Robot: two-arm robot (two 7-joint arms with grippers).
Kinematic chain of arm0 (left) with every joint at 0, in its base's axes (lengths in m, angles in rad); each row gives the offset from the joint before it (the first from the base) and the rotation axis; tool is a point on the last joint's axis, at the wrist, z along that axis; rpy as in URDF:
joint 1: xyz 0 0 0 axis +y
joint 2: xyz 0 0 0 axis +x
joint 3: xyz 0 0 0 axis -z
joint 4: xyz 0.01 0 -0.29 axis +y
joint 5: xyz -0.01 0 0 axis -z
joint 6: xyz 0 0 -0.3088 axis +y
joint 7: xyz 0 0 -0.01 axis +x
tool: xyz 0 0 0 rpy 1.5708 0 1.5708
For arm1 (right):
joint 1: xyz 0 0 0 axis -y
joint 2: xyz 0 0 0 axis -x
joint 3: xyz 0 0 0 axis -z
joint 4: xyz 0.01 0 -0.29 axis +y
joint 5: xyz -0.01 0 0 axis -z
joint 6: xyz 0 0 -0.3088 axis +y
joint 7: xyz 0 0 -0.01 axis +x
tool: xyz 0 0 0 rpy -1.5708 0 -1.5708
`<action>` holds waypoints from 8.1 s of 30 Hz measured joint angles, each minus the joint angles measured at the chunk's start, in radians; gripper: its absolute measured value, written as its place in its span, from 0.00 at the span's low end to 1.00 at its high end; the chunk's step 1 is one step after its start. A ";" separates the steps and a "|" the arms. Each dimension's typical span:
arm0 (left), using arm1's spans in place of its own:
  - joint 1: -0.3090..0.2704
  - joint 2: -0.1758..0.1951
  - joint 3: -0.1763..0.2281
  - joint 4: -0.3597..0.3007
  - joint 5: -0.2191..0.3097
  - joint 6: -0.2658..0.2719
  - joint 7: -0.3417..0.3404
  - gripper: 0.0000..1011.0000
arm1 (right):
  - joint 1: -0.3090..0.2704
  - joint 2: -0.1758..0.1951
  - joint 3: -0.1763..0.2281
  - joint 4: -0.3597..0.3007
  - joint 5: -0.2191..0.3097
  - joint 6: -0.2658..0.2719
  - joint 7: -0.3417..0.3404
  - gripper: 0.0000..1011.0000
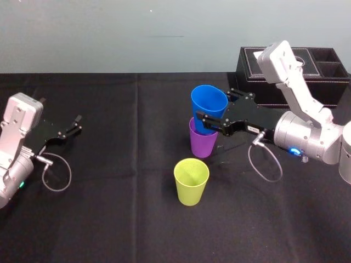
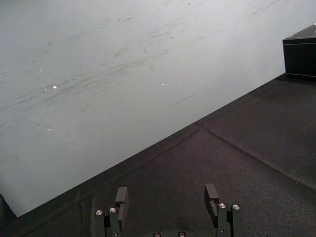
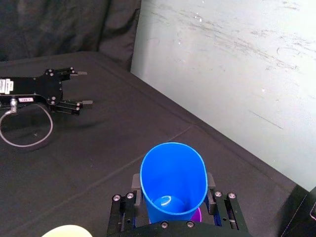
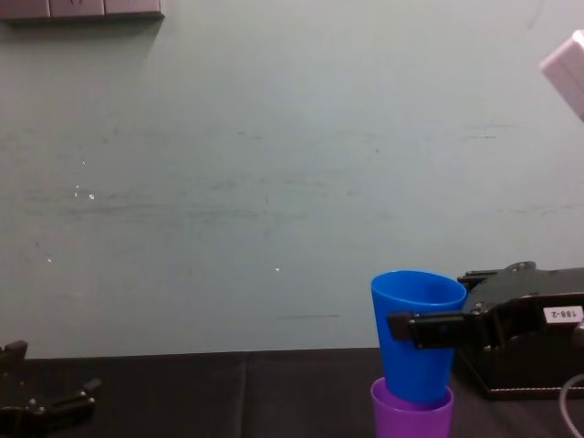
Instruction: Stack the three plastic cups sequentially using one hand.
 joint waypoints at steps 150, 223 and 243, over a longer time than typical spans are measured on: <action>0.000 0.000 0.000 0.000 0.000 0.000 0.000 1.00 | -0.277 0.182 0.000 -0.109 0.071 -0.081 0.102 0.99; 0.000 0.000 0.000 0.000 0.000 0.000 0.000 1.00 | -0.104 0.050 -0.122 0.038 0.018 -0.055 0.122 0.73; 0.000 0.000 0.000 0.000 0.000 0.000 0.000 1.00 | -0.104 0.051 -0.122 0.037 0.018 -0.055 0.121 0.73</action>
